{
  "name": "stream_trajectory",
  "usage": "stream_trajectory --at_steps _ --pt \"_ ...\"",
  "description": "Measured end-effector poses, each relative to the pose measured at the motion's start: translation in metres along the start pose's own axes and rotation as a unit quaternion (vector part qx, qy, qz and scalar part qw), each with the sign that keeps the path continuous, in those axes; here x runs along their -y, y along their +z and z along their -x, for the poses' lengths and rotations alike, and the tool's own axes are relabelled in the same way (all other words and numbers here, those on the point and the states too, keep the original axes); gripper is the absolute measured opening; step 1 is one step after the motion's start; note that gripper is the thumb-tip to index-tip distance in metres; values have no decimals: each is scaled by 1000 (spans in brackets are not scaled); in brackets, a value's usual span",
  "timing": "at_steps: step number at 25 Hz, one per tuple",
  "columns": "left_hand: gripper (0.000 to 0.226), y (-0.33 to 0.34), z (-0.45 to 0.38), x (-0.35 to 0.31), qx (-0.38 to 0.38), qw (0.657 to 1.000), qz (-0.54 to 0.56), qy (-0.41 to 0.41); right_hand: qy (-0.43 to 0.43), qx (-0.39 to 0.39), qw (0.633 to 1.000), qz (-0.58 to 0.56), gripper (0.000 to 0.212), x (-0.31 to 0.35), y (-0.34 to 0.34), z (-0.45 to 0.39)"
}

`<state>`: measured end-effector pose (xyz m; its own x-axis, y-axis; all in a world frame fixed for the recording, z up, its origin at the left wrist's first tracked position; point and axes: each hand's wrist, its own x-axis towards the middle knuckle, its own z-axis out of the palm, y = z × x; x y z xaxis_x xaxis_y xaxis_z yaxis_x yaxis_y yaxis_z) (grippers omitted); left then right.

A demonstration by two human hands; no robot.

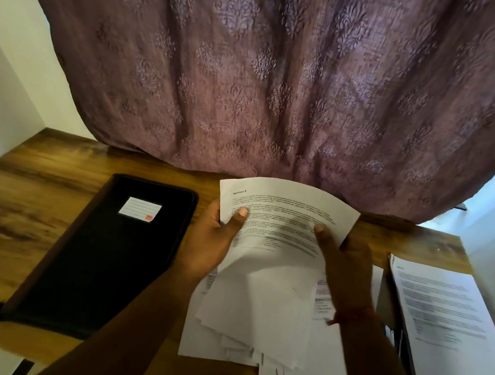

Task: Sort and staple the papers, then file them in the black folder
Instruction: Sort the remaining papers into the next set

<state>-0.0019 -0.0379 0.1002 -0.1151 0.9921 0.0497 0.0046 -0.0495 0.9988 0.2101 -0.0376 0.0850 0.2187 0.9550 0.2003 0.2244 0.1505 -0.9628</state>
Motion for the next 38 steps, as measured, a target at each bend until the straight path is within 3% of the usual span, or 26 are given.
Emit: stream_trajectory --at_steps 3,7,10,12,16,18,20,24,28,38 --pt "30 -12 -9 -22 -10 997 -28 70 -101 25 992 68 21 32 -20 -20" --pt "27 -21 -23 -38 44 958 -202 199 -226 117 946 200 20 62 -24 -37" --pt "25 -20 -27 -33 34 946 -235 219 -293 138 911 256 21 65 -22 -44" --pt "26 -22 -28 -29 27 945 -233 229 -303 132 907 261 21 62 -24 -45" --pt "28 -23 -24 -25 16 968 -160 194 -258 101 937 212 22 53 -31 -42" --pt "38 -16 -17 -22 7 992 -59 108 -180 63 971 141 26 47 -32 -37" --pt "32 -7 -10 -11 12 1000 0 29 -89 42 994 37 30 34 -28 -31" --pt "17 8 -2 10 19 999 -2 -44 64 61 993 -81 26 -2 -6 -12" --pt "9 9 -6 14 1 998 18 -56 80 4 990 -112 28 -8 6 -4" --pt "7 10 -1 23 -40 997 4 -65 97 -30 990 -93 16 -25 22 8"
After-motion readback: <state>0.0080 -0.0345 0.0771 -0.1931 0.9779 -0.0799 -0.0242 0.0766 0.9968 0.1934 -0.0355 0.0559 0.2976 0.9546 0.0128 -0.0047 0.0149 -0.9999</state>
